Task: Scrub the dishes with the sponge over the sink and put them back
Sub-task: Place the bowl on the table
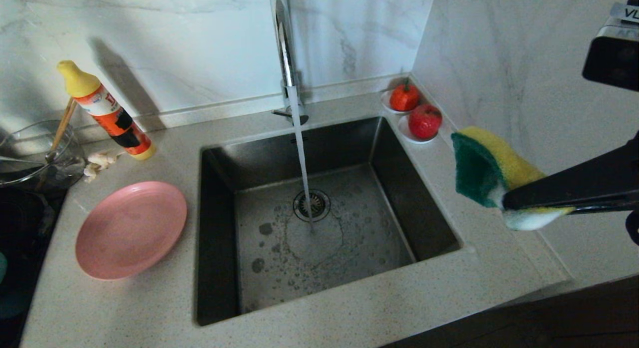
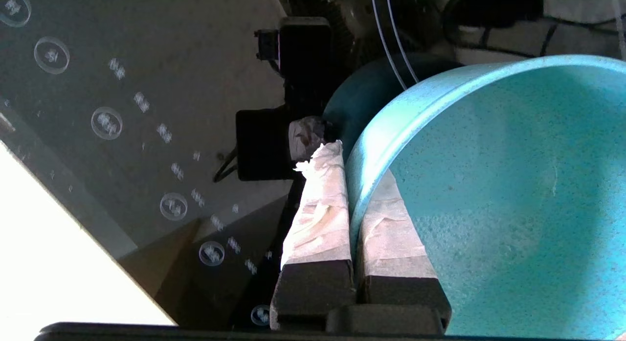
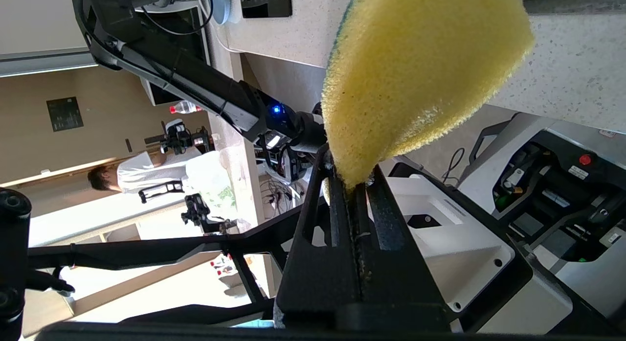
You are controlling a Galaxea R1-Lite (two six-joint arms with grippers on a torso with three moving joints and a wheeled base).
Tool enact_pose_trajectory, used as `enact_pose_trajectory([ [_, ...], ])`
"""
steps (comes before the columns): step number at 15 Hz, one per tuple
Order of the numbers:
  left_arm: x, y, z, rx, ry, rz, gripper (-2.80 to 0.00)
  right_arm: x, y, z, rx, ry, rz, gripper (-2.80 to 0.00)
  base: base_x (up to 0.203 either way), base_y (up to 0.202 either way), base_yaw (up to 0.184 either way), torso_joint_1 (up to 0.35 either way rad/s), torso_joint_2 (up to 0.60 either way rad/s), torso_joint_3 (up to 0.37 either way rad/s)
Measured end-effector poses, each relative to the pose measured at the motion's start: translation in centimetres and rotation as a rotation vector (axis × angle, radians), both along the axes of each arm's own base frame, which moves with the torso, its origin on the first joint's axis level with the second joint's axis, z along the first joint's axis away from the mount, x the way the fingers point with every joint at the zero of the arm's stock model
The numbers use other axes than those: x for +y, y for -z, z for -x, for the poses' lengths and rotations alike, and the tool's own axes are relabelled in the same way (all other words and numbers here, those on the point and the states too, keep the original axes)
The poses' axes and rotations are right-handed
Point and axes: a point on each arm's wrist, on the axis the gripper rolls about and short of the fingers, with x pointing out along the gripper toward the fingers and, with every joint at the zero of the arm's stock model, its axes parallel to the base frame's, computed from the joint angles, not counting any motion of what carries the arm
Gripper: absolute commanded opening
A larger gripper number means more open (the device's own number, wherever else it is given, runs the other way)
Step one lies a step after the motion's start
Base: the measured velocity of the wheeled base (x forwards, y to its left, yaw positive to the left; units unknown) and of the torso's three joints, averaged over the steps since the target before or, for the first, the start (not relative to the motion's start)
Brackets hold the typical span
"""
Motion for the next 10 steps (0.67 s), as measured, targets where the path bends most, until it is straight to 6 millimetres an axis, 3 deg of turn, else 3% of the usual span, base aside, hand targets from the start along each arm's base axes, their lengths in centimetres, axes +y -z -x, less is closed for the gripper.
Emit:
enact_pose_trajectory([
  [6, 0.1, -0.4, -0.1, -0.009, -0.003, -0.005, 0.00, 0.0, 0.0, 0.0, 0.003, 0.000, 0.002, -2.80, 0.000, 0.000, 0.000, 0.000, 0.00, 0.000],
  [10, -1.3, -3.9, 0.7, -0.087, 0.025, -0.014, 0.00, 0.0, 0.0, 0.0, 0.002, -0.001, 0.002, -2.80, 0.000, 0.000, 0.000, 0.000, 0.00, 0.000],
])
